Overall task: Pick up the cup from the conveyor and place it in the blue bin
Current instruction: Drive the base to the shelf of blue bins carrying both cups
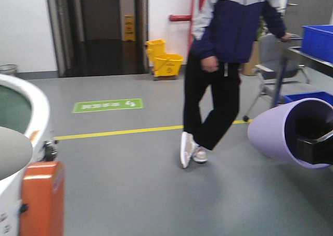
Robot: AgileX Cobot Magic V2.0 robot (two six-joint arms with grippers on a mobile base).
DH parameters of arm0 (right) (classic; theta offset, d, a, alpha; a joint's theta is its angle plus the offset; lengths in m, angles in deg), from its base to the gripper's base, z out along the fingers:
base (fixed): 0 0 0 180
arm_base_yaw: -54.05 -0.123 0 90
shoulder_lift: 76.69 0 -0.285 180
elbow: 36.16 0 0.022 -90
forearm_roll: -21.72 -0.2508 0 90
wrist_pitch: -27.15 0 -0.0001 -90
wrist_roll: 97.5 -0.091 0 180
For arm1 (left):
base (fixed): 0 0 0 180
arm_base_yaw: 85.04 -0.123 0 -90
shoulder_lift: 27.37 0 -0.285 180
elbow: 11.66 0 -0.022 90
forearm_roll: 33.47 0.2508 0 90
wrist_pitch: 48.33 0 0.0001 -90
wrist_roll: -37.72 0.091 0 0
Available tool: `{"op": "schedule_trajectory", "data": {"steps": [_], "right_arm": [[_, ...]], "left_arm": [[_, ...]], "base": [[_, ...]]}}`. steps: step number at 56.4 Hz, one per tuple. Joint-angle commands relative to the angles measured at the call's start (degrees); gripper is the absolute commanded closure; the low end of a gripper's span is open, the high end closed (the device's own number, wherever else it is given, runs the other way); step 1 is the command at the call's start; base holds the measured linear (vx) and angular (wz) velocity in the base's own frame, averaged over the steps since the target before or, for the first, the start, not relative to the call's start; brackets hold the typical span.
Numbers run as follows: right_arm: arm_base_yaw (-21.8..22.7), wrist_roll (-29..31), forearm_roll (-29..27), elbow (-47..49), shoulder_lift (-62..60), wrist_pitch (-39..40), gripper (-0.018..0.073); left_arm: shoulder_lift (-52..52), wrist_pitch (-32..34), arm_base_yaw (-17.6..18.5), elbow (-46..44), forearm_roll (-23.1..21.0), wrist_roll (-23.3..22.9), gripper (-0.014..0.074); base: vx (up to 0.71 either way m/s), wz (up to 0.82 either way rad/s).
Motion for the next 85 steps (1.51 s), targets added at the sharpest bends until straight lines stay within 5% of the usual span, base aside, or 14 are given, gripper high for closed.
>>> {"op": "schedule_trajectory", "data": {"steps": [1,44,85], "right_arm": [[0.09,-0.03,0.59,1.62,-0.71,5.37,0.0568],[0.09,-0.03,0.59,1.62,-0.71,5.30,0.0568],[0.09,-0.03,0.59,1.62,-0.71,5.30,0.0568]], "left_arm": [[0.37,5.48,0.48,-1.61,-1.06,-0.12,0.0603],[0.37,5.48,0.48,-1.61,-1.06,-0.12,0.0603],[0.37,5.48,0.48,-1.61,-1.06,-0.12,0.0603]], "base": [[0.17,-0.55],[0.21,-0.48],[0.33,-0.01]]}}
